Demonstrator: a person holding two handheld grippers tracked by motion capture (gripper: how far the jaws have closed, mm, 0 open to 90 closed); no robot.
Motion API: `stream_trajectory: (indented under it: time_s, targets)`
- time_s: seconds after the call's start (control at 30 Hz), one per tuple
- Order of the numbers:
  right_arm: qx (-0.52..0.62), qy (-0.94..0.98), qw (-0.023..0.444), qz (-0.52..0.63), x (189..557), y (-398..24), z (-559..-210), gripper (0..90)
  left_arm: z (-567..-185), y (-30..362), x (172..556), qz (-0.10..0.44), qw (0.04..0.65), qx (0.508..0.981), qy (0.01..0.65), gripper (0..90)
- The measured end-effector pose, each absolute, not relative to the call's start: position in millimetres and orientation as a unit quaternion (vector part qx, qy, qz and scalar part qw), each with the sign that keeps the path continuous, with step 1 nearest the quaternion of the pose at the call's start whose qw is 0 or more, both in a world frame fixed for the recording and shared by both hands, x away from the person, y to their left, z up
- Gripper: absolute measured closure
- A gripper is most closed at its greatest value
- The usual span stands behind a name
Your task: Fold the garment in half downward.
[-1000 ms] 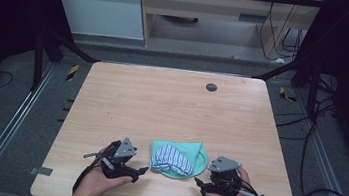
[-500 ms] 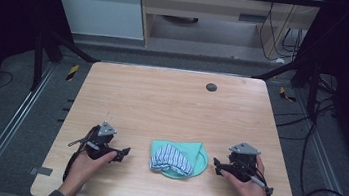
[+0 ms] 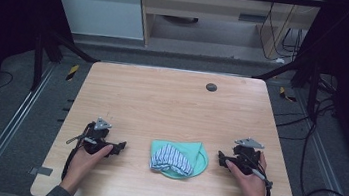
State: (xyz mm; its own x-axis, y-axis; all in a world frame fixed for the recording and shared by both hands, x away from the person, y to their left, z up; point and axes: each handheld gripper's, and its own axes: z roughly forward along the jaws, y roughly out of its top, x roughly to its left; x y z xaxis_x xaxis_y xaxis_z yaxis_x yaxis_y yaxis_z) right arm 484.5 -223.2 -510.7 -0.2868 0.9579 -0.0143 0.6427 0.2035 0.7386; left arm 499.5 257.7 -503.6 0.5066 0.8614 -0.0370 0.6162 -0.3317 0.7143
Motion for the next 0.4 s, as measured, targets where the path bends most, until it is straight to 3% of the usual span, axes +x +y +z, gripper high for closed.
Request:
stream_trajectory:
  time_s: [0.4]
  targets:
    - [0.574,0.718,0.246,0.307,486.4,-221.4,-512.8,0.2,-508.1,255.8,499.5,0.205,0.334,0.800,0.455,3.7]
